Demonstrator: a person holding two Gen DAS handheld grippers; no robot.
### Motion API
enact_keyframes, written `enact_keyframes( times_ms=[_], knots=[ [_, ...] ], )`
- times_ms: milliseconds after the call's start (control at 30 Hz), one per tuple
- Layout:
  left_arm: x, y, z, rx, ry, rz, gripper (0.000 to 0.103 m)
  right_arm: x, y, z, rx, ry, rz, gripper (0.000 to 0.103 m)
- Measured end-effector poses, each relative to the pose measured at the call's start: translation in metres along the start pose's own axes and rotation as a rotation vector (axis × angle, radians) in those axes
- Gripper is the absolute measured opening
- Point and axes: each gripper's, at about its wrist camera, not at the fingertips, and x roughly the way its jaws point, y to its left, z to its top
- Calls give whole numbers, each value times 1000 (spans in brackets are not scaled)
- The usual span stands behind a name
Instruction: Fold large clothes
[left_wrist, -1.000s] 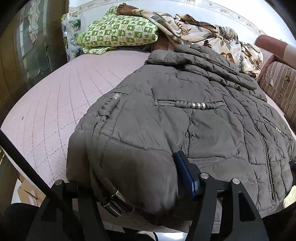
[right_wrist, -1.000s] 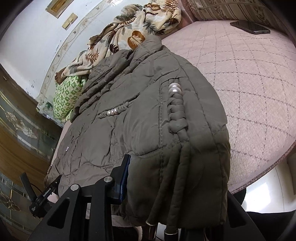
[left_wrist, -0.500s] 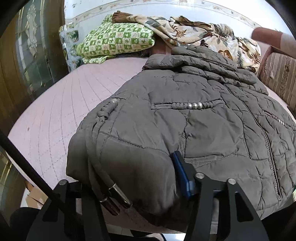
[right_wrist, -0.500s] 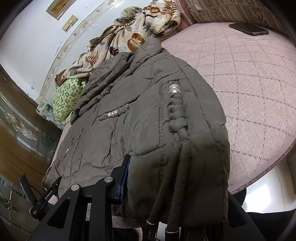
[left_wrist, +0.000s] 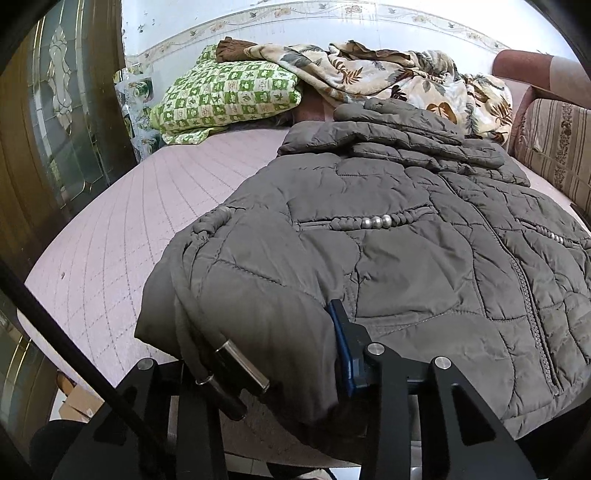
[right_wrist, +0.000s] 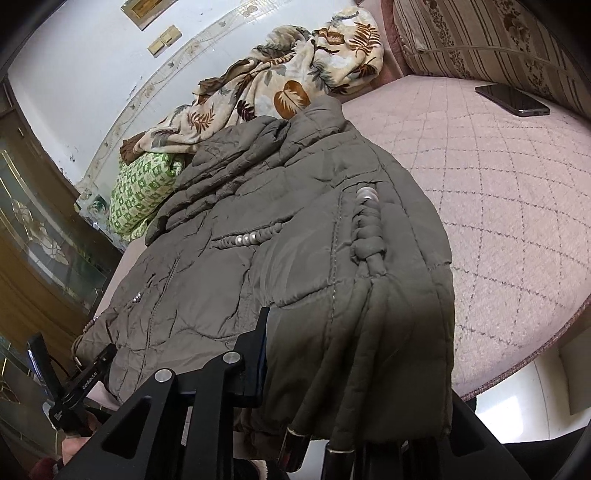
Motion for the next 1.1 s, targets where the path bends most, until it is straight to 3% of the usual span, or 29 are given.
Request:
enact_keyframes(
  times_ms=[500,1100],
  knots=[
    [-9,-1,5,4,-23,10,37,-6,5,1,-16,-24,4,25],
    [-27,-5,23,30,-93,-11,28,-20,20,14,-59,-69,14,25]
  ],
)
